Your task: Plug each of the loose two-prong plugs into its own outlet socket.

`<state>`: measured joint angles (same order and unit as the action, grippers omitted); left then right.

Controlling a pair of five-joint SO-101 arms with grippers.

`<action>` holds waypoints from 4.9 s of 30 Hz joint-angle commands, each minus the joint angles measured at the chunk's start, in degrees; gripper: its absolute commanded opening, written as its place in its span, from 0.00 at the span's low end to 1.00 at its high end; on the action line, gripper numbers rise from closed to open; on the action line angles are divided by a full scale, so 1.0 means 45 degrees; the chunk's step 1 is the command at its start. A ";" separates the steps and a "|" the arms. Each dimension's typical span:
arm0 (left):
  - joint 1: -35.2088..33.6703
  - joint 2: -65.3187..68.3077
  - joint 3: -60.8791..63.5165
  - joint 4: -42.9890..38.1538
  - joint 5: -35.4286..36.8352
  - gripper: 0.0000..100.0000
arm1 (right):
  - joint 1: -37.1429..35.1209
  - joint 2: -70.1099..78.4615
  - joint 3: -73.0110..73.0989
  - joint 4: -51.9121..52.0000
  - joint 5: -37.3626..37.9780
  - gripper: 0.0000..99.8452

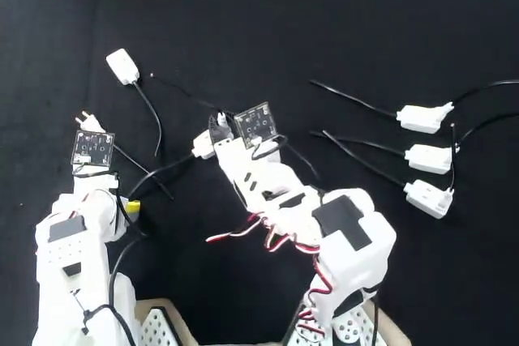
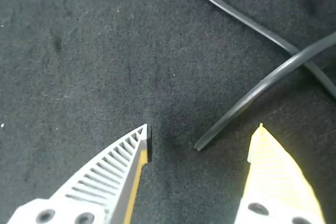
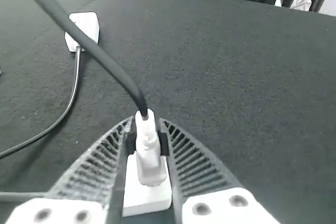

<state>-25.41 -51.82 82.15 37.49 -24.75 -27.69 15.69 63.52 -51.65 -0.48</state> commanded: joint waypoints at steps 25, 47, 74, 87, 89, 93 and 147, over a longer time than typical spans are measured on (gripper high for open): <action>-0.0088 -0.0215 -0.0322 0.0059 -0.0059 0.30 | -0.0215 -0.1377 0.0225 0.0742 0.0078 0.15; -0.0049 -0.0215 -0.0322 0.0059 -0.0078 0.30 | -0.0215 -0.3233 0.0557 0.0801 0.0059 0.15; -0.0088 -0.0215 -0.0322 0.0059 -0.0078 0.30 | -0.0547 -0.1983 -0.1709 0.6095 -0.1055 0.01; -0.0088 -0.0215 -0.0322 0.0059 -0.0078 0.30 | -0.0742 -0.3526 -0.1768 1.0159 -0.0762 0.01; -0.0088 -0.0215 -0.0322 0.0059 -0.0078 0.30 | -0.0723 -0.3780 -0.1827 1.0901 -0.0781 0.01; -0.0068 -0.0215 -0.0322 0.0059 -0.0078 0.30 | -0.0703 -0.3800 -0.2002 1.1272 -0.0801 0.01; -0.0107 -0.0215 -0.0400 0.0059 -0.0078 0.30 | 0.9905 -0.4777 -1.5756 2.5768 0.1602 0.22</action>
<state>-25.41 -51.82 82.15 37.49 -24.75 15.74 -1.63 0.31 60.79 10.24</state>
